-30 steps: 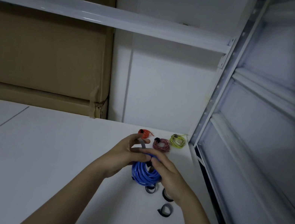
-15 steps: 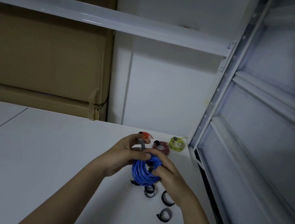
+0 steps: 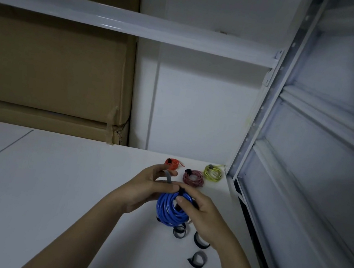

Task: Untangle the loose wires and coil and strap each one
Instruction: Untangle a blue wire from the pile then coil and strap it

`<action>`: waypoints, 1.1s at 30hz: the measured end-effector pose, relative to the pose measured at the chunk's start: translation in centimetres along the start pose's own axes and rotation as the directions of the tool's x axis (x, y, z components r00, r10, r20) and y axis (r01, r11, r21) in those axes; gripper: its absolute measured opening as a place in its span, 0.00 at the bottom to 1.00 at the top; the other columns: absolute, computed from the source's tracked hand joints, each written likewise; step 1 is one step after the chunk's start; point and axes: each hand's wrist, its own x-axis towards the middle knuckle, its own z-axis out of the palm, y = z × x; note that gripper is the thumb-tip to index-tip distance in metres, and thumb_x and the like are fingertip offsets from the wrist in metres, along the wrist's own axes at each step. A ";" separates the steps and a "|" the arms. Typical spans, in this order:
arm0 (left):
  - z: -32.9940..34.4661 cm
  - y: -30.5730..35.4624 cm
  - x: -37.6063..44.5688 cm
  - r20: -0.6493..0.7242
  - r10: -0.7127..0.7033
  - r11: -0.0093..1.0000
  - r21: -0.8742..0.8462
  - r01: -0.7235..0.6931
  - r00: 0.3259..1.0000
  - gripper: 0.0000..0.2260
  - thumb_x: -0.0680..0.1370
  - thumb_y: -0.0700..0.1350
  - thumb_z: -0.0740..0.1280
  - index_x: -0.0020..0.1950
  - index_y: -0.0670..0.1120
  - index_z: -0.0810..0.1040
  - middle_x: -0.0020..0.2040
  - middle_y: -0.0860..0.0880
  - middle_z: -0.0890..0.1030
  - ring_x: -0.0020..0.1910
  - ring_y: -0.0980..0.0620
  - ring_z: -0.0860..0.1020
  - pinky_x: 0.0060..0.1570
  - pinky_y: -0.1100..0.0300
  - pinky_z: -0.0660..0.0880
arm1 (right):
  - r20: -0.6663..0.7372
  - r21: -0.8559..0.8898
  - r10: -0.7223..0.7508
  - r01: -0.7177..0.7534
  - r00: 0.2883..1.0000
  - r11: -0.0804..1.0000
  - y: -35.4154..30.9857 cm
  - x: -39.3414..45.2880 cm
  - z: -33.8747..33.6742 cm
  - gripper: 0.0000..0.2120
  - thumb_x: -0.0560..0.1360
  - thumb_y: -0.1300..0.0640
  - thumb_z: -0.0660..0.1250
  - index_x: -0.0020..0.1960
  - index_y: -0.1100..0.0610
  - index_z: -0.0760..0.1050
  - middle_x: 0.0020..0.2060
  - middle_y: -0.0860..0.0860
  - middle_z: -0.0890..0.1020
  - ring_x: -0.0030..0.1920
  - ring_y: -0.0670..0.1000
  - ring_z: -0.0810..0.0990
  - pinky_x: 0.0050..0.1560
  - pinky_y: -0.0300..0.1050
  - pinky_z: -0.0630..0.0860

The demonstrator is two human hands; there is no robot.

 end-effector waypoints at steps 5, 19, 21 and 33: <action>0.0 0.0 0.0 0.015 0.016 0.999 0.028 -0.017 1.000 0.17 0.79 0.33 0.62 0.61 0.53 0.73 0.61 0.51 0.75 0.52 0.55 0.82 0.45 0.61 0.79 | -0.063 0.150 0.022 -0.012 0.998 0.989 0.8 -0.5 -0.4 0.14 0.80 0.65 0.59 0.59 0.51 0.77 0.55 0.47 0.81 0.57 0.46 0.80 0.53 0.37 0.76; 0.0 -0.8 -0.5 0.162 0.010 0.984 0.176 -0.039 0.987 0.30 0.75 0.33 0.69 0.74 0.47 0.63 0.62 0.50 0.77 0.54 0.43 0.81 0.51 0.55 0.80 | 0.026 0.581 0.022 -0.033 0.999 0.813 1.9 -1.3 -2.0 0.12 0.75 0.63 0.58 0.57 0.62 0.72 0.55 0.54 0.82 0.58 0.57 0.78 0.57 0.50 0.76; -0.1 -1.0 -0.3 0.176 0.028 0.983 0.175 -0.059 0.984 0.29 0.74 0.31 0.70 0.71 0.51 0.68 0.59 0.51 0.79 0.54 0.41 0.81 0.51 0.55 0.80 | 0.015 0.592 0.016 -0.022 1.000 0.806 1.8 -1.3 -2.0 0.12 0.75 0.63 0.58 0.57 0.63 0.72 0.55 0.54 0.81 0.59 0.57 0.78 0.57 0.50 0.76; -0.6 -0.5 0.5 0.261 0.002 0.779 0.606 -0.165 0.965 0.27 0.75 0.34 0.68 0.63 0.62 0.67 0.55 0.62 0.78 0.43 0.57 0.82 0.44 0.65 0.78 | -0.005 0.491 0.023 -0.017 1.000 0.871 1.4 -1.0 -3.0 0.11 0.75 0.63 0.60 0.56 0.60 0.75 0.53 0.53 0.82 0.56 0.52 0.80 0.54 0.43 0.76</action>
